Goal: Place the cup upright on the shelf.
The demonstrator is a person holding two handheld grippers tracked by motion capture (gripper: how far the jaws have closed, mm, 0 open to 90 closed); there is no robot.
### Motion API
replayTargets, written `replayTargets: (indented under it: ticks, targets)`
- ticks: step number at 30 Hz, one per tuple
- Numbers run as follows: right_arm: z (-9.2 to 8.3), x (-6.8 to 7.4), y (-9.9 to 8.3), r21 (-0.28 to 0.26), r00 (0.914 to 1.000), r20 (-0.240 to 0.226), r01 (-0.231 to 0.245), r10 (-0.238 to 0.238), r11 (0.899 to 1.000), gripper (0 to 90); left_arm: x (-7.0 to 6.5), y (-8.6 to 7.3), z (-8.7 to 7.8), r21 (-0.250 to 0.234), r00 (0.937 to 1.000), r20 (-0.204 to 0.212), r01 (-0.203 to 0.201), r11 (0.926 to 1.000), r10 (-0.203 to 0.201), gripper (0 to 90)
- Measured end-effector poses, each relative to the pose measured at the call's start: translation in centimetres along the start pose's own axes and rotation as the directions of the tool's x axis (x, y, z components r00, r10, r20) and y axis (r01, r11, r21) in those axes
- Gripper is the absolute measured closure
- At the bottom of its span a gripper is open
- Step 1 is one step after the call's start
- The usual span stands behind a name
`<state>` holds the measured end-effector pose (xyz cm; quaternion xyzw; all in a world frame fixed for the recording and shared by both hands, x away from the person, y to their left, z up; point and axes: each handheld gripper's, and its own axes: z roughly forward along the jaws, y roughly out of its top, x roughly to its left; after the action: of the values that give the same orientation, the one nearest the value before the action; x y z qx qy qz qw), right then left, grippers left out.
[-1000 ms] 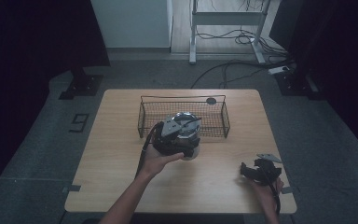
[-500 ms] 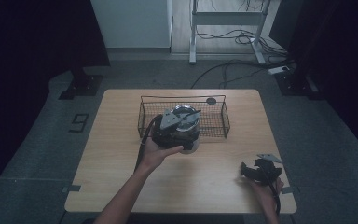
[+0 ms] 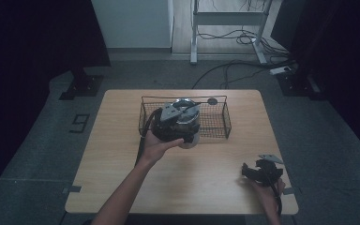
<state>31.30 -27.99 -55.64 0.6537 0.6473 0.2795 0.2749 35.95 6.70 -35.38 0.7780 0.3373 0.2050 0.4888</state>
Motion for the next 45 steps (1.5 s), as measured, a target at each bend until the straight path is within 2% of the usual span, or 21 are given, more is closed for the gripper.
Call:
replayTargets:
  ticks: [8,25,29,36,45]
  targets:
    - [0.0,0.0,0.0,0.000,1.0000,0.000,0.000,0.000,1.000,2.9,1.2,1.0,-0.2,-0.013,0.9997,-0.026,0.004,0.9999,-0.005,4.0]
    - [0.0,0.0,0.0,0.000,1.0000,0.000,0.000,0.000,1.000,3.0,2.3,1.7,0.8,-0.018,0.9988,-0.048,-0.003,0.9998,0.003,4.0]
    - [0.0,0.0,0.0,0.000,1.0000,0.000,0.000,0.000,1.000,3.0,3.2,1.8,1.1,-0.024,0.9989,-0.039,0.025,0.9994,-0.026,4.0]
    - [0.0,0.0,0.0,-0.002,1.0000,0.000,-0.001,0.001,1.000,3.0,4.7,1.8,1.8,-0.003,0.9961,-0.072,0.050,0.9987,-0.050,4.0]
    - [0.0,0.0,0.0,-0.002,1.0000,-0.001,0.001,-0.001,1.000,3.1,5.9,1.8,2.4,0.009,0.9928,-0.096,0.073,0.9973,-0.072,4.0]
